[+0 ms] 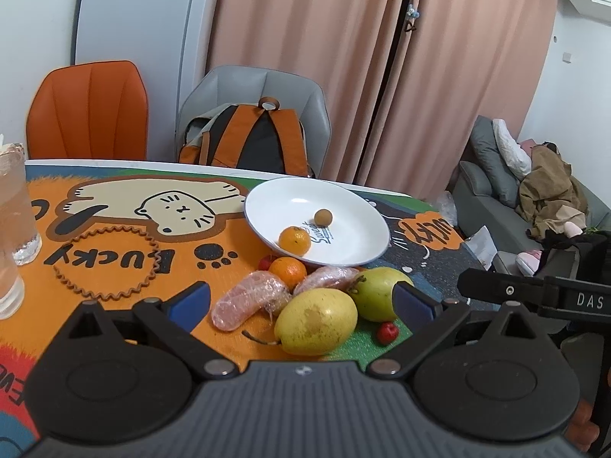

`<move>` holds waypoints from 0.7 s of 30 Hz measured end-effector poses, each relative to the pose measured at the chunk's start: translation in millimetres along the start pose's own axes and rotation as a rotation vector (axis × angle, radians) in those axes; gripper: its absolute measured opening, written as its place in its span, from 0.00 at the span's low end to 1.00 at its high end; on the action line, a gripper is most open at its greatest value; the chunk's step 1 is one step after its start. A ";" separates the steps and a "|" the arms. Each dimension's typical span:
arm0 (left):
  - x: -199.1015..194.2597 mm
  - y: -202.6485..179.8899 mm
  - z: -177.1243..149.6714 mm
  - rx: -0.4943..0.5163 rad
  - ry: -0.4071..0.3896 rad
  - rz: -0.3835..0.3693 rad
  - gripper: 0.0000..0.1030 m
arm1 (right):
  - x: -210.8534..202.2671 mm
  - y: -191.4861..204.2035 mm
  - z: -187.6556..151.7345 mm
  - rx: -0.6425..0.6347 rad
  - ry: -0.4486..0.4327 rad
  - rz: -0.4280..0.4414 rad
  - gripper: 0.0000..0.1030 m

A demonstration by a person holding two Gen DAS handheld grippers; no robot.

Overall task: Organize fruits
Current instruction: 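Withdraw both tools from the plate toward the remaining pears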

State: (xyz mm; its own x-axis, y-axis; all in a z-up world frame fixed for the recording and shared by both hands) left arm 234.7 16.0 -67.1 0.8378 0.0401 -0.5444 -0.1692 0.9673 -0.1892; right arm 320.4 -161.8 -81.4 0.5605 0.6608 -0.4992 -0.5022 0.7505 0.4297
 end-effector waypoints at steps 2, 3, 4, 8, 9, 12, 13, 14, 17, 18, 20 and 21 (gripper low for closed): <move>-2.8 -1.0 -2.1 0.001 0.003 -0.004 0.97 | -3.0 0.3 -2.1 0.002 0.005 0.005 1.00; -4.0 -1.4 -3.2 0.000 0.005 -0.006 0.97 | -4.4 0.5 -3.2 0.001 0.008 0.008 1.00; -5.1 -1.5 -4.2 0.000 0.007 -0.009 0.97 | -6.5 0.4 -4.4 0.001 0.008 0.010 1.00; -8.2 -5.2 -9.7 0.011 0.020 -0.014 0.97 | -12.0 -1.8 -5.8 0.011 0.009 0.016 1.00; -8.4 -6.2 -10.8 0.015 0.022 -0.018 0.97 | -12.9 -2.3 -5.9 0.014 0.008 0.017 1.00; -7.8 -7.9 -14.4 0.020 0.031 -0.023 0.97 | -14.4 -3.9 -8.0 0.014 0.013 0.018 1.00; -7.4 -8.4 -15.7 0.022 0.034 -0.024 0.97 | -14.7 -4.9 -9.3 0.014 0.015 0.020 1.00; -6.5 -9.1 -16.9 0.025 0.037 -0.025 0.97 | -14.6 -5.9 -10.2 0.015 0.018 0.021 1.00; -3.8 -10.2 -20.6 0.029 0.047 -0.031 0.97 | -15.7 -9.0 -13.7 0.015 0.028 0.030 1.00; -2.7 -10.8 -21.6 0.030 0.049 -0.034 0.97 | -15.7 -10.7 -15.1 0.014 0.034 0.032 1.00; -0.2 -11.9 -24.2 0.035 0.058 -0.043 0.97 | -17.4 -13.7 -16.9 0.009 0.040 0.035 1.00; 1.6 -11.9 -25.7 0.038 0.064 -0.045 0.97 | -18.4 -15.1 -17.6 0.008 0.042 0.036 1.00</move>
Point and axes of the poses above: each gripper's, at about its wrist camera, not at the fingertips, and x roughly the way its jaws point, y to its left, z to its top, the point moved 10 cm from there along x, roughly the way its jaws point, and after that the axes turned 1 degree about -y, right-handed, at the moved point
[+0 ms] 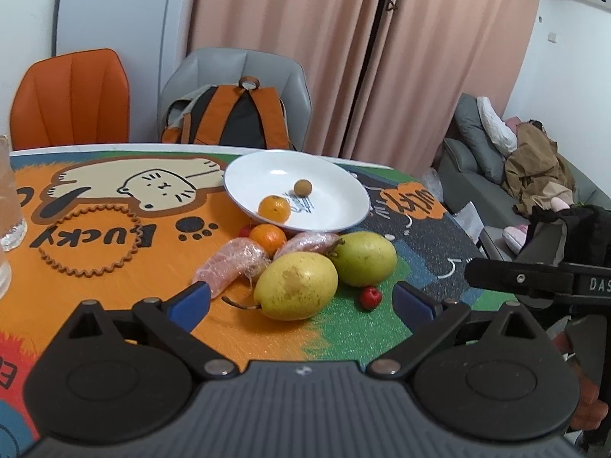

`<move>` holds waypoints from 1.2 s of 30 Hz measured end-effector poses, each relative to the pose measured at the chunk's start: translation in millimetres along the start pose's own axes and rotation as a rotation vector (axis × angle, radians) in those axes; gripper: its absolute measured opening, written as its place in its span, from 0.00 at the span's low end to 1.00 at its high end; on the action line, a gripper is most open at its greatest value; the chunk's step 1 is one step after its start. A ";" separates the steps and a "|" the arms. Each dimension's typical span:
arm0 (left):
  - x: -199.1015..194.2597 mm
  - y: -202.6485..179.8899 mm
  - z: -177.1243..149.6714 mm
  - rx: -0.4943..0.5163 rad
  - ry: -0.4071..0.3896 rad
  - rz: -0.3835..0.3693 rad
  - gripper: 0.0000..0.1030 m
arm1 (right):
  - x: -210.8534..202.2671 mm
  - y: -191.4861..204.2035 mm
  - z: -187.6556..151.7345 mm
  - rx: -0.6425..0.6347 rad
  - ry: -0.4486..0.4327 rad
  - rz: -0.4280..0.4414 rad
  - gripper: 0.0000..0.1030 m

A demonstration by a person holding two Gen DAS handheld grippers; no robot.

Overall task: Organize fruits
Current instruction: 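Withdraw both tools from the plate toward the remaining pears, then grasp the yellow pear with the left gripper while the right gripper grasps the green pear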

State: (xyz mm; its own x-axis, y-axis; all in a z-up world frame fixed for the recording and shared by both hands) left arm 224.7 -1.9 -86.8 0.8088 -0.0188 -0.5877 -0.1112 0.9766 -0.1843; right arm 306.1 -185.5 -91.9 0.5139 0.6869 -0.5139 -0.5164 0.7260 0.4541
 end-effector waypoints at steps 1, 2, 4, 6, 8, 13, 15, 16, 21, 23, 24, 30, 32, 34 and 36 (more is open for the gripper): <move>1.9 0.4 -1.4 0.001 0.004 0.000 0.97 | -0.9 -1.6 -0.5 0.000 0.002 0.001 1.00; 3.9 1.4 -2.6 0.000 0.009 0.000 0.97 | -1.2 -3.1 -0.9 0.000 0.003 0.002 1.00; 8.8 2.6 -4.6 -0.004 0.018 0.001 0.97 | -0.9 -6.1 -2.2 -0.004 0.008 0.000 1.00; 13.0 3.0 -6.0 -0.007 0.023 -0.001 0.97 | 0.9 -7.5 -3.2 -0.013 0.010 -0.003 1.00; 17.2 2.9 -6.9 -0.012 0.024 -0.004 0.97 | 2.7 -9.4 -4.0 -0.012 0.011 -0.004 1.00; 27.8 5.6 -5.3 -0.026 0.017 0.001 0.97 | 11.2 -14.3 -6.4 -0.005 0.017 -0.004 1.00; 32.9 7.1 -3.9 -0.030 0.015 0.006 0.97 | 14.5 -15.6 -7.1 -0.006 0.019 -0.003 1.00; 36.0 7.9 -3.2 -0.032 0.016 0.008 0.97 | 16.4 -16.4 -7.2 -0.008 0.020 -0.002 1.00; 51.2 6.7 -1.5 -0.028 0.027 0.015 0.96 | 25.4 -22.4 -8.7 -0.010 0.018 -0.004 0.98; 56.4 5.8 -0.9 -0.022 0.027 0.019 0.95 | 29.0 -24.5 -9.2 -0.007 0.021 -0.003 0.96; 58.5 5.1 -0.2 -0.016 0.022 0.022 0.95 | 31.1 -26.1 -9.7 -0.004 0.023 -0.001 0.94; 71.7 2.0 0.2 0.000 0.029 0.029 0.95 | 41.3 -34.6 -10.2 0.018 0.032 0.003 0.85; 76.0 1.6 -0.1 0.005 0.033 0.034 0.94 | 44.2 -36.1 -9.3 0.020 0.034 0.005 0.85; 81.0 0.8 -0.6 -0.002 0.044 0.027 0.92 | 47.6 -37.7 -8.6 0.024 0.037 0.009 0.83; 85.9 0.0 -1.6 -0.009 0.055 0.021 0.90 | 50.4 -38.8 -7.3 0.029 0.039 0.012 0.82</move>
Point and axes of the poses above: each gripper's, at about its wrist camera, not at the fingertips, and x roughly the way its jaws point, y to its left, z to its top, the point moved 10 cm from there along x, roughly the way its jaws point, and after that the axes turned 1 degree about -y, right-handed, at the moved point
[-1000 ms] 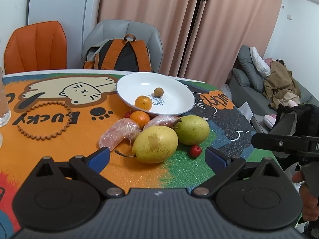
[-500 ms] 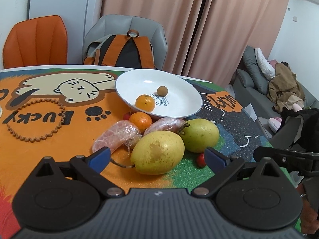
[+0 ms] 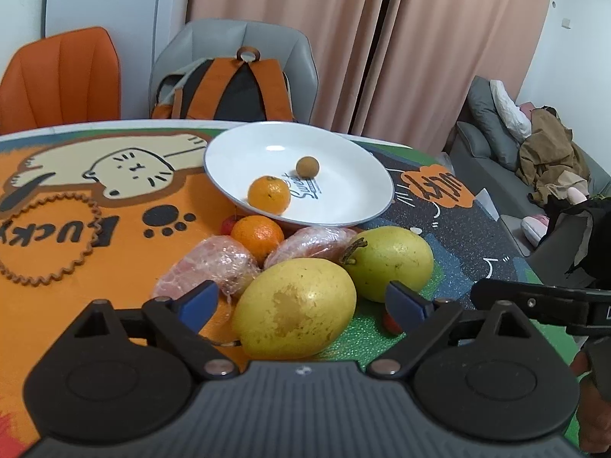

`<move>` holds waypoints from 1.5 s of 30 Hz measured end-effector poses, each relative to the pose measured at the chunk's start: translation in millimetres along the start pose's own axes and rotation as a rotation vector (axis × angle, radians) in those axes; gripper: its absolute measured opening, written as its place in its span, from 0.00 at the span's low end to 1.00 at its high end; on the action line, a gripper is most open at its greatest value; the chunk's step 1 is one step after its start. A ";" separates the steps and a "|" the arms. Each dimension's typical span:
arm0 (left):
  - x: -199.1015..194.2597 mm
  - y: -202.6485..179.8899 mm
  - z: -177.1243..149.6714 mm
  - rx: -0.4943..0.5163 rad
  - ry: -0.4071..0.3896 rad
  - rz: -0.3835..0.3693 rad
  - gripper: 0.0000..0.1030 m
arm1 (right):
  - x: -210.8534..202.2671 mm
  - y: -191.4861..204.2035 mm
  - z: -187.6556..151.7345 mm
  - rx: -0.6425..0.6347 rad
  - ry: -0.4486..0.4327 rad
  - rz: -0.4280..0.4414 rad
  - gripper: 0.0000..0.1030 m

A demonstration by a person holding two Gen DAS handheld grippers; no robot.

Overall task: Organize fruits
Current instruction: 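Grasp the yellow pear with the left gripper while the right gripper grasps the green pear, then lift and carry both pears toward the white plate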

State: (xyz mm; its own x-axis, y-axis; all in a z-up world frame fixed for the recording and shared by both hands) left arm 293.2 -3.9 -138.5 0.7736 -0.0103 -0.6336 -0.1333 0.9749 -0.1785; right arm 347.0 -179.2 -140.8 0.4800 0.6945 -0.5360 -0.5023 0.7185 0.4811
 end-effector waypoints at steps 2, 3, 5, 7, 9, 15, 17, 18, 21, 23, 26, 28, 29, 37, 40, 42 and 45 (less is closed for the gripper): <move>3.9 -0.4 0.0 -0.002 0.003 -0.002 0.90 | 2.5 -1.4 1.6 0.004 -0.001 0.001 0.82; 5.5 -1.1 0.1 -0.001 0.004 -0.005 0.90 | 3.8 -2.0 2.4 0.004 -0.001 0.002 0.82; 9.5 -2.2 -0.3 0.004 0.006 -0.005 0.88 | 7.0 -3.4 3.8 0.007 -0.001 0.002 0.82; 14.6 -2.6 -2.2 0.006 0.016 -0.004 0.87 | 10.7 -4.4 4.7 0.009 0.003 0.002 0.82; 18.9 -2.6 -4.3 0.008 0.026 -0.006 0.85 | 14.5 -3.9 5.3 0.008 0.007 0.004 0.82; 27.1 4.6 -11.5 -0.012 0.053 -0.009 0.74 | 27.0 2.2 6.8 -0.007 0.023 0.012 0.82; 25.7 5.6 -12.4 -0.021 0.052 -0.018 0.73 | 32.0 4.2 7.4 -0.008 0.029 0.015 0.82; 24.7 5.9 -13.0 -0.023 0.053 -0.021 0.73 | 34.6 5.3 7.5 -0.008 0.033 0.016 0.82; 21.5 7.9 -13.6 -0.031 0.057 -0.018 0.73 | 40.0 8.9 7.7 -0.013 0.042 0.019 0.82; 19.2 12.0 -13.0 -0.046 0.052 -0.016 0.73 | 43.3 11.9 7.6 -0.018 0.047 0.020 0.82; 13.6 18.2 -10.7 -0.055 0.037 -0.005 0.72 | 48.6 15.5 7.1 -0.024 0.055 0.020 0.82; 9.5 21.5 -8.6 -0.058 0.029 -0.002 0.72 | 52.7 17.0 6.8 -0.025 0.063 0.019 0.82; 7.4 23.1 -7.7 -0.058 0.025 -0.002 0.72 | 54.8 18.0 6.4 -0.027 0.066 0.018 0.82; -3.8 33.9 -4.0 -0.073 0.004 0.003 0.72 | 70.0 21.5 2.3 -0.042 0.088 -0.014 0.86; -7.9 37.2 -2.6 -0.078 -0.002 0.006 0.72 | 73.9 22.8 2.0 -0.043 0.092 -0.015 0.90; -10.8 39.3 -1.5 -0.083 -0.008 0.007 0.72 | 76.6 23.7 2.1 -0.051 0.091 -0.023 0.92; -14.8 42.1 -0.1 -0.088 -0.016 0.008 0.72 | 82.2 23.5 1.9 -0.051 0.097 -0.035 0.94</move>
Point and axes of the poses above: each gripper's, at about its wrist camera, not at the fingertips, and x roughly the way its jaws point, y to its left, z to its top, the point moved 10 cm from there along x, roughly the way its jaws point, and after that the axes turned 1 degree about -y, right-handed, at the moved point
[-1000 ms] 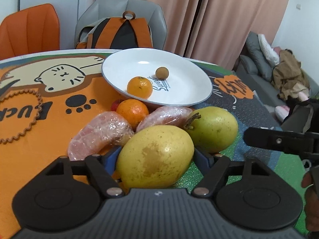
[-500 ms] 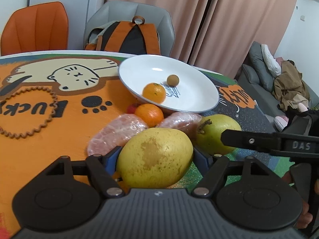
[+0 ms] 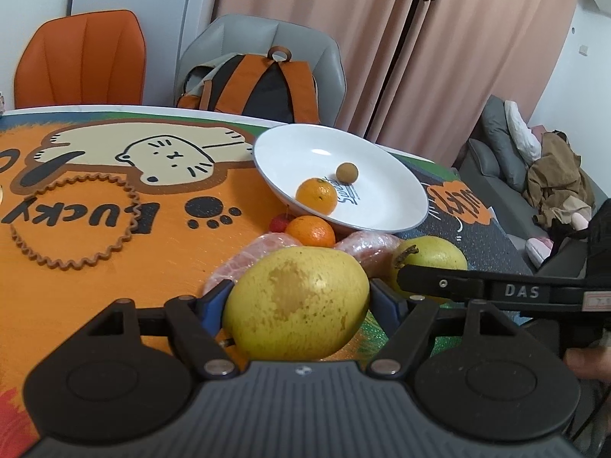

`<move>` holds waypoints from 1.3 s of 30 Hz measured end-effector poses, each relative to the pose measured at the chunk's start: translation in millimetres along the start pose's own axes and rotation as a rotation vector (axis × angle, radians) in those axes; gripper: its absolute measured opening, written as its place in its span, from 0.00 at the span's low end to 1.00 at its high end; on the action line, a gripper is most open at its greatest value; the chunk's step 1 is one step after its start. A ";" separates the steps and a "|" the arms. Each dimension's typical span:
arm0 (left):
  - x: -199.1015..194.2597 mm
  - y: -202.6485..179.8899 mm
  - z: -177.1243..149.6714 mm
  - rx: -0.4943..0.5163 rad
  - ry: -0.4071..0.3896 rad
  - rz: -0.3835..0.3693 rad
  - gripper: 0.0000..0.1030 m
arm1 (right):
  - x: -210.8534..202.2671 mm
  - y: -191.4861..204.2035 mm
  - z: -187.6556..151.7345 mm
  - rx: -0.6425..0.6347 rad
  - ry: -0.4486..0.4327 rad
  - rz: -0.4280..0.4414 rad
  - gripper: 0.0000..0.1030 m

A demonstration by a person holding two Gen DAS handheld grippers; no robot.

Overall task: Organize fruits
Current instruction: 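Lift and carry both pears toward the white plate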

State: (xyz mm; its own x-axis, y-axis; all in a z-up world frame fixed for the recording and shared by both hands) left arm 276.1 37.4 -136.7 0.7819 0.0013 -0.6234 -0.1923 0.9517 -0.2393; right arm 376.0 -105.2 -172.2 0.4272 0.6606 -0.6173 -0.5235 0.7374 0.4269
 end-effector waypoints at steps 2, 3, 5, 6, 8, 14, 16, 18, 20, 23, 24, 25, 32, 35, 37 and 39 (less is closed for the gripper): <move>-1.7 2.9 0.4 -0.005 -0.003 0.005 0.72 | 3.1 0.1 0.1 -0.002 0.000 -0.001 0.94; -2.0 4.6 0.5 -0.007 -0.003 0.007 0.72 | 3.6 0.1 0.3 -0.005 -0.004 -0.003 0.93; -2.8 7.4 0.6 -0.013 -0.003 0.012 0.72 | 3.4 -0.4 0.6 -0.005 -0.013 -0.010 0.89; -3.1 8.5 0.4 -0.016 -0.003 0.015 0.72 | 2.8 -0.4 0.8 -0.006 -0.017 -0.009 0.82; -4.4 9.8 0.4 -0.019 -0.004 0.018 0.72 | 1.9 -1.2 1.0 -0.012 -0.018 -0.022 0.76; -7.1 10.6 1.3 -0.025 -0.008 0.017 0.72 | 0.3 -3.2 1.0 -0.018 -0.036 -0.033 0.75; -8.6 10.0 2.1 -0.025 -0.010 0.016 0.71 | -1.0 -5.9 1.6 -0.007 -0.039 -0.040 0.75; -10.4 9.3 3.5 -0.023 -0.013 0.014 0.68 | -2.9 -8.0 2.1 -0.004 -0.041 -0.050 0.75; -10.3 8.9 5.2 -0.024 -0.012 0.015 0.68 | -6.2 -9.0 2.7 0.000 -0.048 -0.051 0.75; -10.1 6.7 7.3 -0.011 -0.020 0.017 0.68 | -11.9 -8.4 4.7 -0.003 -0.061 -0.045 0.75; -9.3 6.6 7.5 -0.012 -0.019 0.017 0.68 | -13.6 -8.4 5.3 -0.003 -0.063 -0.046 0.75; -8.8 6.7 7.5 -0.017 -0.019 0.017 0.68 | -15.4 -8.4 6.1 -0.002 -0.066 -0.046 0.75; -14.9 5.3 16.9 -0.009 -0.052 0.016 0.68 | -33.0 -3.0 20.6 -0.011 -0.111 -0.035 0.75; -16.4 5.8 24.3 -0.006 -0.065 0.020 0.68 | -34.6 0.1 29.4 -0.022 -0.122 -0.034 0.75; -16.7 6.4 28.9 -0.004 -0.072 0.020 0.68 | -33.5 0.9 34.3 -0.027 -0.125 -0.035 0.75; -17.1 6.5 33.2 -0.002 -0.078 0.023 0.68 | -31.3 1.3 38.4 -0.029 -0.126 -0.037 0.75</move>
State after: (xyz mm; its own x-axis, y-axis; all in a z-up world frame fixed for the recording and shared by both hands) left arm 281.2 53.8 -102.9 0.8210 0.0471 -0.5690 -0.2120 0.9505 -0.2271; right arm 390.3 -119.5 -127.0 0.5352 0.6469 -0.5432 -0.5262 0.7584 0.3847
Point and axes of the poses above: each gripper's, at about its wrist camera, not at the fingertips, and x roughly the way its jaws point, y to its left, z to its top, the point moved 10 cm from there along x, roughly the way its jaws point, and after that the axes turned 1 degree about -y, right-handed, at the moved point
